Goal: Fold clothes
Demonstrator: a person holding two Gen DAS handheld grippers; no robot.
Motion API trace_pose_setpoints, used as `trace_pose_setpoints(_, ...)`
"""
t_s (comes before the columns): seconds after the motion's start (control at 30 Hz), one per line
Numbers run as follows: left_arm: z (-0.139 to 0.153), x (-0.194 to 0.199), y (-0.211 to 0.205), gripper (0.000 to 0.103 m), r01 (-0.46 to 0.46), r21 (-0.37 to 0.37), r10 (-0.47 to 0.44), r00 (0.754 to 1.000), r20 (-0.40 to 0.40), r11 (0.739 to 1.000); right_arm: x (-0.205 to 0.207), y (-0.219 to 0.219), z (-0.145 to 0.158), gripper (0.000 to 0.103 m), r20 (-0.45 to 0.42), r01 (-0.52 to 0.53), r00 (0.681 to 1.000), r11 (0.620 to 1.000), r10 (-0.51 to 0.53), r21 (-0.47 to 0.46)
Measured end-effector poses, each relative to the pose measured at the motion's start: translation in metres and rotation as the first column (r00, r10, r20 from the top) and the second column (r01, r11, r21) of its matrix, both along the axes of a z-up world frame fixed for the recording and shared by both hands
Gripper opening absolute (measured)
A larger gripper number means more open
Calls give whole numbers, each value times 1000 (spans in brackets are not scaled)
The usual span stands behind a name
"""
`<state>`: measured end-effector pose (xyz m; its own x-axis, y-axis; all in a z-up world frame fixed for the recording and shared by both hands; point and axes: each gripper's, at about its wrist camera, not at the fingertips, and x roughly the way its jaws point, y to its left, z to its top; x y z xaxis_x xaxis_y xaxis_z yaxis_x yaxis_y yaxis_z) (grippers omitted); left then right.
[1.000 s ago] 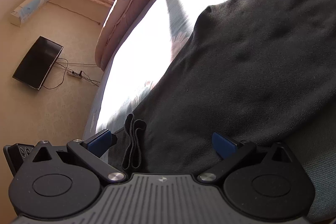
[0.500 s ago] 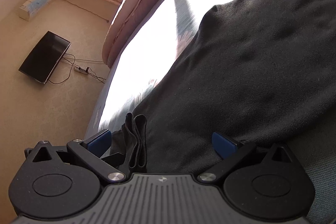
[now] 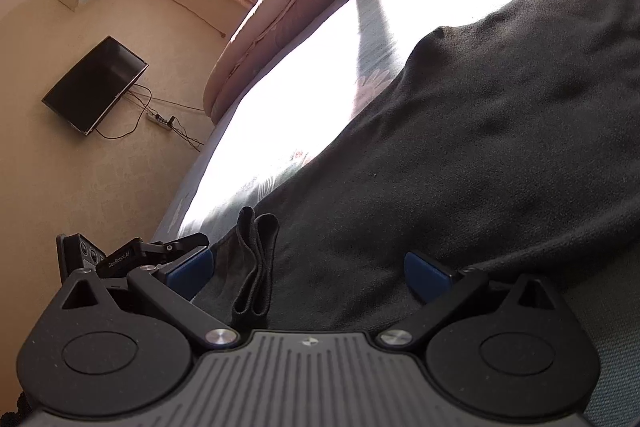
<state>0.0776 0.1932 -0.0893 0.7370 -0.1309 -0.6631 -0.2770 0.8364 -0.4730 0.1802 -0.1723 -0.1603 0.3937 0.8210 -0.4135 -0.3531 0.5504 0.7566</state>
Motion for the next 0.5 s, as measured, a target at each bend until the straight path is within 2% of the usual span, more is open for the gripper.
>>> trace_pose_setpoints(0.07,10,-4,-1,102,6,4,-6,1000,30,1000,-1,-1,-1,103,4,1,1000,1000,-1,1)
trace_pose_setpoints(0.17,11,-14,-11,102,50,-37,-48,998,30,998,-3,-2,-2,103,11,2,1000,1000,-2,2)
trace_pose_setpoints(0.33,-11,-39,-29,102,86,-51,-88,995,-41,995,-4,-3,-1,103,17,0,1000,1000,0,1)
trace_pose_setpoints(0.4,-3,-46,-34,102,84,-32,-85,996,-33,996,-4,-3,-1,103,17,1,1000,1000,-1,2)
trace_pose_setpoints(0.5,9,-58,-38,102,85,-67,-84,996,12,994,-5,-3,-1,103,23,-2,1000,1000,2,0)
